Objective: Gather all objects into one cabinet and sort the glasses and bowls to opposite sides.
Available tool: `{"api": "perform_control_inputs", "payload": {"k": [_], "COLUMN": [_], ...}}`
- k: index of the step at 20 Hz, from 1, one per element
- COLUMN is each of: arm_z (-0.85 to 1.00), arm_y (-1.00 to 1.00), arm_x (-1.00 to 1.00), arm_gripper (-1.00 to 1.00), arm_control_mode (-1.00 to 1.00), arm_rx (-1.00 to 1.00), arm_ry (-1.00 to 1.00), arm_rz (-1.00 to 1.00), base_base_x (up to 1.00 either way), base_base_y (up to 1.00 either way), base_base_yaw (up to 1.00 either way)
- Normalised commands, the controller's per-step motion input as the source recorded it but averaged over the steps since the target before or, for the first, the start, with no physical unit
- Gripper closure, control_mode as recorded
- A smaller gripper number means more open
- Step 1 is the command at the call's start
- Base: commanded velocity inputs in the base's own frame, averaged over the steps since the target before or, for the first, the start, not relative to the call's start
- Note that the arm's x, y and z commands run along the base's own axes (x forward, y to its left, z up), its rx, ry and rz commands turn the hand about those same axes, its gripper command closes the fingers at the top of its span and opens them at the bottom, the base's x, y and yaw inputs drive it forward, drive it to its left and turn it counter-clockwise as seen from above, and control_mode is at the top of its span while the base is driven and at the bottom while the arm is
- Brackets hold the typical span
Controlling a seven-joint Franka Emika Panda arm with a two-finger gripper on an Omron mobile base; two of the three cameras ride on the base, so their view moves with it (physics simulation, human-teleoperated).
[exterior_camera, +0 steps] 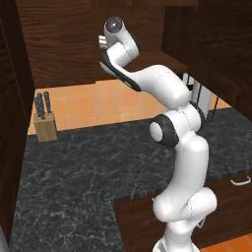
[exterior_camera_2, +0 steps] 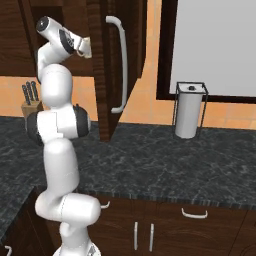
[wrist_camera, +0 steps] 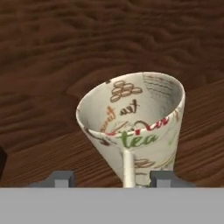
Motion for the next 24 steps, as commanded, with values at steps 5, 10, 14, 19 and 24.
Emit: {"api": "perform_control_inputs", "payload": {"k": [5, 10, 14, 19, 24], "arm_z": [0.0, 0.0, 0.0, -0.02, -0.05], "arm_y": [0.0, -0.11, -0.12, -0.1, -0.47], "arm_x": [-0.06, -0.66, -0.92, -0.98, -0.96], "arm_gripper": [1.0, 1.0, 1.0, 1.0, 1.0], "arm_control_mode": [-1.0, -1.0, -1.0, -1.0, -1.0], "arm_rx": [0.0, 0.0, 0.0, -0.03, 0.0], "arm_ry": [0.0, -0.01, -0.12, -0.17, -0.09], "arm_rz": [0.0, -0.05, -0.09, -0.09, 0.01], "base_base_x": [0.0, 0.0, 0.0, 0.0, 0.0], "base_base_y": [0.0, 0.0, 0.0, 0.0, 0.0], "base_base_yaw": [0.0, 0.0, 0.0, 0.0, 0.0]}}
